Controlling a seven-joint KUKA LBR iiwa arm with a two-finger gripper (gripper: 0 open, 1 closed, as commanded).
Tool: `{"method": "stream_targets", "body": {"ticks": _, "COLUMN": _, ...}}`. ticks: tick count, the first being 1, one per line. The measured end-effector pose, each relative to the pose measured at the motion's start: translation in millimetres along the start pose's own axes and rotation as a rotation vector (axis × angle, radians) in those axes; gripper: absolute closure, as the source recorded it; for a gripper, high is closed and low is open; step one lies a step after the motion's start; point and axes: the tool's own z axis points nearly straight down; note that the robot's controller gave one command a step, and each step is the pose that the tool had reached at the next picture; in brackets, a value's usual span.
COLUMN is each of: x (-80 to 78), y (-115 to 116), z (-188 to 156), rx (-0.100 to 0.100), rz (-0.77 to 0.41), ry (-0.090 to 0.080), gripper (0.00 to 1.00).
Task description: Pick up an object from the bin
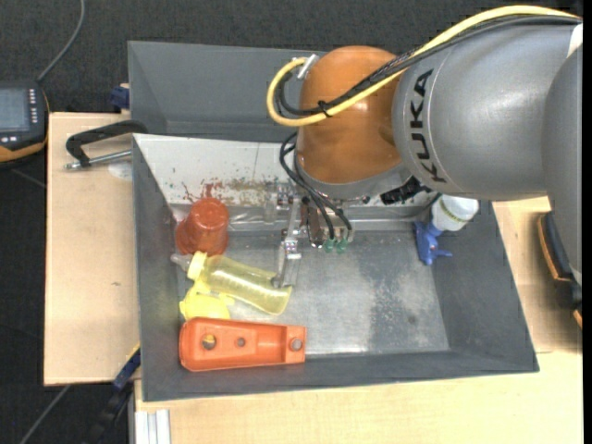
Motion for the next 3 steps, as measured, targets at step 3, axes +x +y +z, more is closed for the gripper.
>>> {"method": "stream_targets", "body": {"ticks": 3, "x": 20.9, "y": -19, "z": 48, "rx": 0.0, "rz": -0.123, "ry": -0.011, "gripper": 0.0}}
